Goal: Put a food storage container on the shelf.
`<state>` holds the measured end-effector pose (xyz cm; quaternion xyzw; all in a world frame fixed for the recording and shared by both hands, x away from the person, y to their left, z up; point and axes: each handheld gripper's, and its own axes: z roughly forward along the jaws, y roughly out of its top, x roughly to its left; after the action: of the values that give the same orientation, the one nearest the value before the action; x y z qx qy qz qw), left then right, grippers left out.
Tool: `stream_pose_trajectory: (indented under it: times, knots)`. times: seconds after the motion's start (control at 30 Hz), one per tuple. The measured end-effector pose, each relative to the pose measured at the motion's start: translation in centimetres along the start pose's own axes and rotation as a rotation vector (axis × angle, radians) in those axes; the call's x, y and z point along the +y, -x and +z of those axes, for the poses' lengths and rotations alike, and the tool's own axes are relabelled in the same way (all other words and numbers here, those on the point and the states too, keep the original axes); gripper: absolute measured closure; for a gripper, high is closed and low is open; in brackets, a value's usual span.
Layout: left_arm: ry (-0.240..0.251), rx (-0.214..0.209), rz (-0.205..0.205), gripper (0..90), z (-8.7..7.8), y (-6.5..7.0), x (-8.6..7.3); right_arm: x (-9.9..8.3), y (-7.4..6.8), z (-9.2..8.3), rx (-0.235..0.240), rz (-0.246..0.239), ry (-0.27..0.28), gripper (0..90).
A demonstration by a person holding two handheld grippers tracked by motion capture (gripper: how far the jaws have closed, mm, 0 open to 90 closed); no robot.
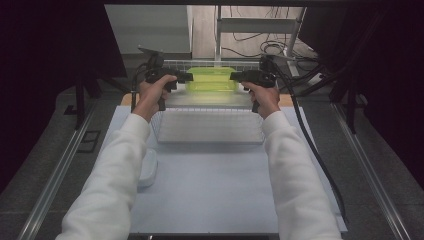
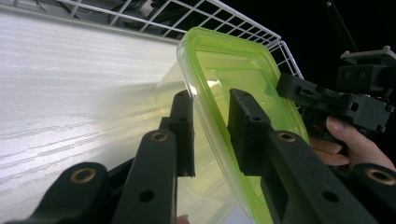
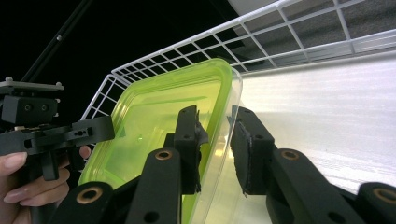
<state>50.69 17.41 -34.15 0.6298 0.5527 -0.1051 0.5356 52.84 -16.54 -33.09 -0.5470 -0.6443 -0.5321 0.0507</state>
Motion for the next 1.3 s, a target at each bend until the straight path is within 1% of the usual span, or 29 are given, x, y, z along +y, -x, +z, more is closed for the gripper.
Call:
stream_pose_trajectory:
  times: [0.2,0.33,0.4,0.43,0.47,0.5,0.53,0.57,0.67,0.7,0.73,0.77,0.83,0.9,0.93,0.97,1.03,1.1,1.13,1.17,1.23,1.27,1.3]
  knots:
    - [0.01,-0.006,0.001,70.9,0.1,-0.1,-0.1,0.0,0.1,0.1,-0.002,0.004,0.005,70.6]
    - [0.012,-0.002,0.01,69.8,0.0,-0.1,-0.2,0.0,0.1,0.1,-0.006,0.002,0.006,69.3]
    - [0.021,-0.008,0.019,64.8,0.0,0.0,-0.1,0.0,0.0,0.0,-0.006,0.0,0.005,65.1]
    - [0.031,-0.012,0.027,60.6,-0.1,0.1,-0.1,0.0,0.1,0.1,-0.004,-0.002,0.009,60.1]
    - [0.053,-0.017,0.042,51.3,-0.2,0.3,-0.1,0.1,0.1,0.0,-0.003,0.006,0.013,53.2]
    - [0.053,-0.017,0.042,46.2,-0.2,0.3,-0.1,0.1,0.1,0.0,-0.003,0.006,0.013,53.2]
    - [0.065,-0.012,0.049,46.2,-0.4,0.5,-0.1,0.1,0.1,0.0,-0.008,-0.003,0.023,51.1]
    - [0.077,-0.006,0.061,41.6,-0.5,0.6,-0.1,0.1,0.0,-0.2,-0.015,-0.011,0.034,48.9]
    - [0.111,0.0,0.08,35.3,-1.1,1.0,0.0,0.1,-0.4,-0.6,-0.016,-0.025,0.059,40.3]
    - [0.117,-0.001,0.087,32.8,-1.4,1.2,0.0,0.1,-0.8,-1.0,-0.016,-0.04,0.074,37.7]
    - [0.124,0.003,0.103,31.5,-1.8,1.6,-0.2,0.0,-1.0,-1.2,-0.022,-0.052,0.082,36.3]
    - [0.124,0.003,0.103,30.5,-1.8,1.6,-0.2,0.0,-1.2,-1.5,-0.027,-0.06,0.09,35.0]
    - [0.121,0.004,0.126,29.8,-2.1,2.0,-0.4,-0.1,-1.4,-1.7,-0.031,-0.067,0.091,34.5]
    - [0.124,-0.002,0.149,28.9,-2.6,2.6,-0.6,-0.2,-1.8,-2.2,-0.039,-0.097,0.098,33.0]
    - [0.131,-0.012,0.16,28.0,-2.9,2.9,-0.8,-0.4,-2.2,-2.9,-0.051,-0.129,0.099,30.2]
    - [0.138,-0.008,0.173,28.0,-3.3,3.3,-0.9,-0.4,-2.2,-2.9,-0.051,-0.129,0.099,30.2]
    - [0.147,0.006,0.215,27.5,-4.0,4.0,-1.3,-0.6,-2.7,-3.7,-0.07,-0.17,0.098,27.6]
    - [0.157,0.005,0.241,27.1,-4.8,4.5,-1.8,-0.8,-3.2,-4.7,-0.098,-0.227,0.1,26.3]
    - [0.163,0.002,0.253,27.1,-5.2,4.7,-2.1,-1.1,-3.5,-5.7,-0.104,-0.272,0.099,25.4]
    - [0.165,0.0,0.263,27.1,-5.6,4.9,-2.4,-1.1,-3.5,-5.7,-0.104,-0.272,0.099,25.4]
    - [0.166,0.009,0.293,26.8,-6.3,5.4,-3.2,-1.4,-3.8,-6.6,-0.092,-0.289,0.094,24.9]
    - [0.169,0.003,0.31,26.7,-6.9,5.8,-4.0,-2.0,-4.0,-7.5,-0.083,-0.313,0.082,24.2]
    - [0.169,0.003,0.31,26.7,-6.9,5.8,-4.0,-2.3,-4.1,-7.9,-0.079,-0.322,0.075,23.5]
